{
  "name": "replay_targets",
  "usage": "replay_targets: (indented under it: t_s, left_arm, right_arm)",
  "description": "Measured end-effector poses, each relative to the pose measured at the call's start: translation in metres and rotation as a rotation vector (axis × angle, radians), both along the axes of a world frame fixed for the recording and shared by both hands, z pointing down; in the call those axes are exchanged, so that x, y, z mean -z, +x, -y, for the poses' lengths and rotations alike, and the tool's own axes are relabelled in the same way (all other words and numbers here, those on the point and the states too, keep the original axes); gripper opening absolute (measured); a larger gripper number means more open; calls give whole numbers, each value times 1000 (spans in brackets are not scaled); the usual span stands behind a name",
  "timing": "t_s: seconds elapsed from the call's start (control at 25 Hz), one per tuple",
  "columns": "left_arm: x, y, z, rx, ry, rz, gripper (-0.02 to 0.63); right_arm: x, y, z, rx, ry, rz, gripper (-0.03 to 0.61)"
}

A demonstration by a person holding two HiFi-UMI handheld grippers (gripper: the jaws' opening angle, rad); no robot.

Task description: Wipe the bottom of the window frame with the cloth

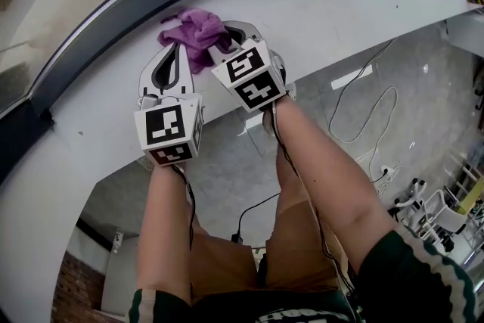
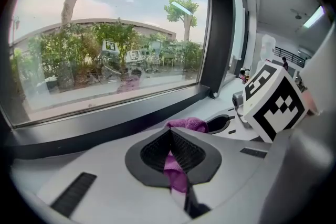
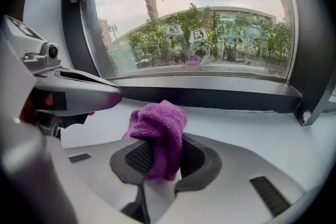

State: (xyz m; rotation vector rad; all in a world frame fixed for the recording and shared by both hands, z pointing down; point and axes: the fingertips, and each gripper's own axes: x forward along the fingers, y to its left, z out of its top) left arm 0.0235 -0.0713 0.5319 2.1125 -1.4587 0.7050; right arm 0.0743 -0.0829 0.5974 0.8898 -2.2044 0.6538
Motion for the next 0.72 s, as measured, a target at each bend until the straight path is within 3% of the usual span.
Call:
replay_targets:
  t_s: [0.32,0.72]
  left_arm:
    - [6,40,9,-87,1,-5,9]
    - [-6,79,27,-122,-7,-18,9]
  right_arm:
    - [8,31,7,-45,5,-3,103]
    - [0,82,24,-97,4,-26,103]
